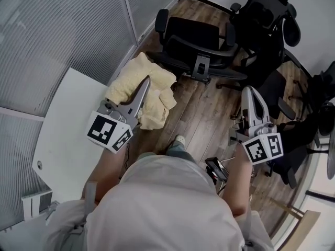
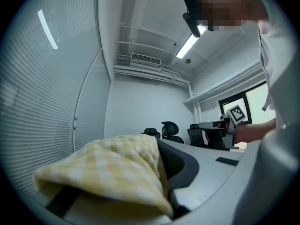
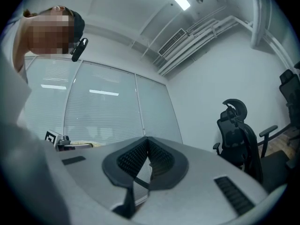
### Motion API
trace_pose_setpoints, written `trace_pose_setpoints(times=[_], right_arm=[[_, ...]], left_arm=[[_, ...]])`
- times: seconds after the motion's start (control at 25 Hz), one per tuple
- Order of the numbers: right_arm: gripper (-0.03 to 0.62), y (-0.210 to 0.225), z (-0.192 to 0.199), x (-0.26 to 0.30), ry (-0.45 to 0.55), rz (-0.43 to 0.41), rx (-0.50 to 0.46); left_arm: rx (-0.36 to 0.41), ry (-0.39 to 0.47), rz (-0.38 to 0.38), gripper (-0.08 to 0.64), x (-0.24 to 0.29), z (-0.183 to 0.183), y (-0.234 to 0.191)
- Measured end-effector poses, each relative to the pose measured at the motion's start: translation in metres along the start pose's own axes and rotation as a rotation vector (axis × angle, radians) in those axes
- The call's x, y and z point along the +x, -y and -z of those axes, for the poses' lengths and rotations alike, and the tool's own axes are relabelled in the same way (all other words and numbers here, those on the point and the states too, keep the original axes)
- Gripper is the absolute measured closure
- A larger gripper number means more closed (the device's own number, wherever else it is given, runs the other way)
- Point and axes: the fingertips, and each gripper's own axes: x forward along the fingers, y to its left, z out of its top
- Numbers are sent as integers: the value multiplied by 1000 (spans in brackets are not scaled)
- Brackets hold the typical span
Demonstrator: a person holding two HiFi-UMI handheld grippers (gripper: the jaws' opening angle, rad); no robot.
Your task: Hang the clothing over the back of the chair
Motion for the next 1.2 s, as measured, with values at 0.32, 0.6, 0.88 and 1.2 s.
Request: trace_pose_setpoints(times=[0.32,0.6,0.88,1.2], right_arm=[[572,45,-4,33,-4,-54,25],[572,77,-3,56,-23,-104,30],[572,89,-1,74,-43,-146,33],[572,86,10,93,-68,-131,41]], left_arm=[[18,-7,-50,540,42,-4,1],[25,-9,-100,540,70,-3,1],[31,-19,-126,539,85,-1,-1],[37,-17,-77,540,96,5,-9]])
